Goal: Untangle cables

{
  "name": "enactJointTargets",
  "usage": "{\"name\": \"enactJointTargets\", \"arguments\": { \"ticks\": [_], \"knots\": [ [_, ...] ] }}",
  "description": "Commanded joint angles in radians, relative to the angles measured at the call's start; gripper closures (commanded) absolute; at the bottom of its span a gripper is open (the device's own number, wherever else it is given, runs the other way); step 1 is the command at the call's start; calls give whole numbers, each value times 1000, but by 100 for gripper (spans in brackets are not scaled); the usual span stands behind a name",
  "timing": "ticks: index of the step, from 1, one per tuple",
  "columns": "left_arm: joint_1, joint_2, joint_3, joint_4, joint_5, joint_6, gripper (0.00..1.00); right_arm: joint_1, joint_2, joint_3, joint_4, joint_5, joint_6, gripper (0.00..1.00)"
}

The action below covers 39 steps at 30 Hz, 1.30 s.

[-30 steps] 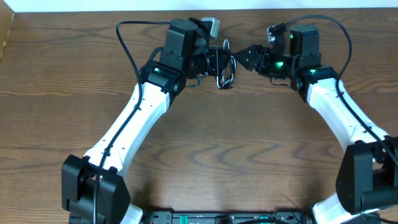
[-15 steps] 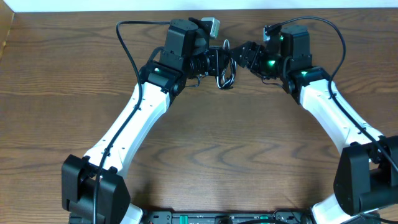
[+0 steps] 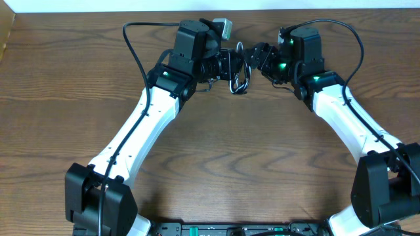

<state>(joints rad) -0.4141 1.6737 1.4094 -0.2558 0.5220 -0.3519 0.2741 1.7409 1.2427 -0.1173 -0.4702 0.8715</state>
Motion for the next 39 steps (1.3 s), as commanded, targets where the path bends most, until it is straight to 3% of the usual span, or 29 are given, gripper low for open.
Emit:
{"name": "enactJointTargets", "arguments": {
  "ticks": [1,19,33,39],
  "knots": [
    [2,6,12,13,20,-21,93,9,10,12,2,19,23,27],
    [-33,6,12,23,19,-54,93,37,12,12,6,21,33,28],
    [-1,4,12,225,20,-123,93,42,12,12,-234,160,-57,28],
    [36,-4,12,242,20,-126,92,42,12,12,-296,210,-103,27]
  ]
}}
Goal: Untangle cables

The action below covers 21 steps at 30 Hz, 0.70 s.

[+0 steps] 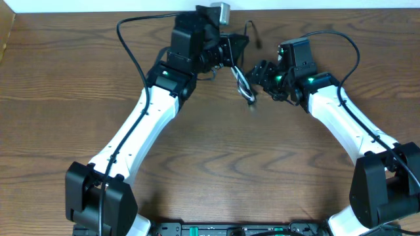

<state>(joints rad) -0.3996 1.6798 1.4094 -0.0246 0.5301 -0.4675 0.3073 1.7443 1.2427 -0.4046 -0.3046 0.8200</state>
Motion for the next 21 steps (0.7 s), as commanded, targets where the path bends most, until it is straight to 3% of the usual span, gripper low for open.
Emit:
{"name": "enactJointTargets", "arguments": {
  "ticks": [1,21],
  "knots": [
    [27,-10,12,8,12,-10,93,8,9,12,-13,45,-62,27],
    [28,-7,12,-259,6,2,92,-57,8,12,-119,23,-358,26]
  ]
}}
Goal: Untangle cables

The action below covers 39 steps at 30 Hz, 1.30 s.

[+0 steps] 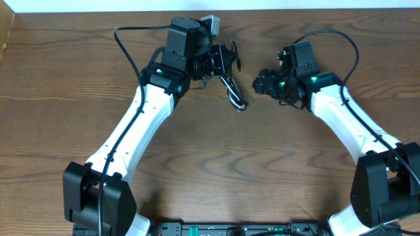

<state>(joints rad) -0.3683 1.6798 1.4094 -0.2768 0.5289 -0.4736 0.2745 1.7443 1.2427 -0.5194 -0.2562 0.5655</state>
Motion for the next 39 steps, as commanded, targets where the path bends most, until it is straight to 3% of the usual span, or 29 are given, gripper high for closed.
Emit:
{"name": "enactJointTargets", "arguments": {
  "ticks": [1,7,14,23,31,39],
  "knots": [
    [-4,-6,12,-10,0,2,92,-28,8,13,2,-60,-136,25],
    [-11,-4,12,-74,-168,-212,93,-33,-18,14,88,-430,-452,21],
    [-11,-4,12,-89,-208,-379,92,26,-26,14,97,-477,-635,25],
    [-11,-4,12,-90,-205,-378,93,108,-25,14,108,-370,-661,36],
    [-11,-4,12,-90,-205,-378,92,143,-24,14,107,-264,-655,61],
    [-11,-4,11,-118,-207,-358,92,143,-24,14,123,-206,-522,83]
  ]
}}
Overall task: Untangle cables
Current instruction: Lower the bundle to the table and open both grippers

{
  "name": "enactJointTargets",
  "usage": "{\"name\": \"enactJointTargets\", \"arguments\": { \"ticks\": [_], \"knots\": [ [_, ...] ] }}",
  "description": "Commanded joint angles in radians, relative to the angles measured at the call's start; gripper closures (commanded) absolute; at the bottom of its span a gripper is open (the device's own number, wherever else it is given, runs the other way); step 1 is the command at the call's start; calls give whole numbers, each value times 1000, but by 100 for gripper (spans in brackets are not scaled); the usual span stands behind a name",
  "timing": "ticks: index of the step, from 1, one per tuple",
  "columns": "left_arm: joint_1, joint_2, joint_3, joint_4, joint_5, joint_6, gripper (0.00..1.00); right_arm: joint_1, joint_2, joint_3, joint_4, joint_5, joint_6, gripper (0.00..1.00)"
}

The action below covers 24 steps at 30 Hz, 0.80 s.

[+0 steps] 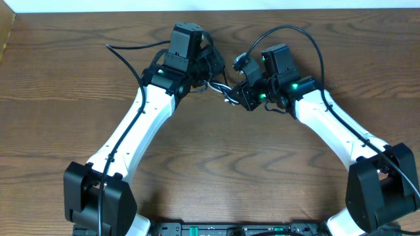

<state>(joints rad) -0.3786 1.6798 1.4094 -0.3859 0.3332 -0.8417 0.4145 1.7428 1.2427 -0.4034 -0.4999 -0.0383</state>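
A small bundle of dark and pale cables [223, 89] lies on the wooden table [216, 164] at the far middle, between the two grippers. My left gripper [211, 73] is over the bundle's left end, its fingers apparently shut on the cables. My right gripper [237, 97] has its tips at the bundle's right end, touching or nearly touching it. Its fingers are too dark and small to show whether they grip. Most of the bundle is hidden under the two wrists.
The left arm's black feed cable [128, 48] loops out to the far left. The right arm's feed cable [308, 39] arcs above its wrist. A pale wall edge [210, 5] runs along the table's far side.
The right gripper has moved left from a spot apart from the cables to the bundle's right end. The left gripper has turned and come lower, and the cables now lie between the two.
First both grippers met at the bundle at the far middle. Then the left gripper held the cables, which hung down toward the right gripper. Then the right gripper stood apart while the left still held them. Now both are at the bundle again.
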Motion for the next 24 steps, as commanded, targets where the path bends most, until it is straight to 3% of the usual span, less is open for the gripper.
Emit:
{"name": "enactJointTargets", "arguments": {
  "ticks": [1,2,4,8,10,15,20,24],
  "knots": [
    [0,-4,11,-14,-13,26,92,3,-23,14,10,38,106,86],
    [0,-4,10,-14,-13,44,91,3,-23,14,13,38,131,87],
    [1,-4,10,-18,-14,86,79,-2,-23,14,26,38,197,91],
    [3,-4,10,-18,-19,196,42,-29,-24,14,40,38,354,95],
    [3,-4,10,-26,-68,225,35,-60,-24,14,42,16,439,96],
    [3,-4,10,-60,-117,261,27,-121,-24,14,18,-50,535,96],
    [2,0,10,-82,-117,382,27,-160,-24,14,4,-105,538,96],
    [2,14,3,-80,-59,471,27,-185,-24,14,-30,-26,538,92]
  ]
}}
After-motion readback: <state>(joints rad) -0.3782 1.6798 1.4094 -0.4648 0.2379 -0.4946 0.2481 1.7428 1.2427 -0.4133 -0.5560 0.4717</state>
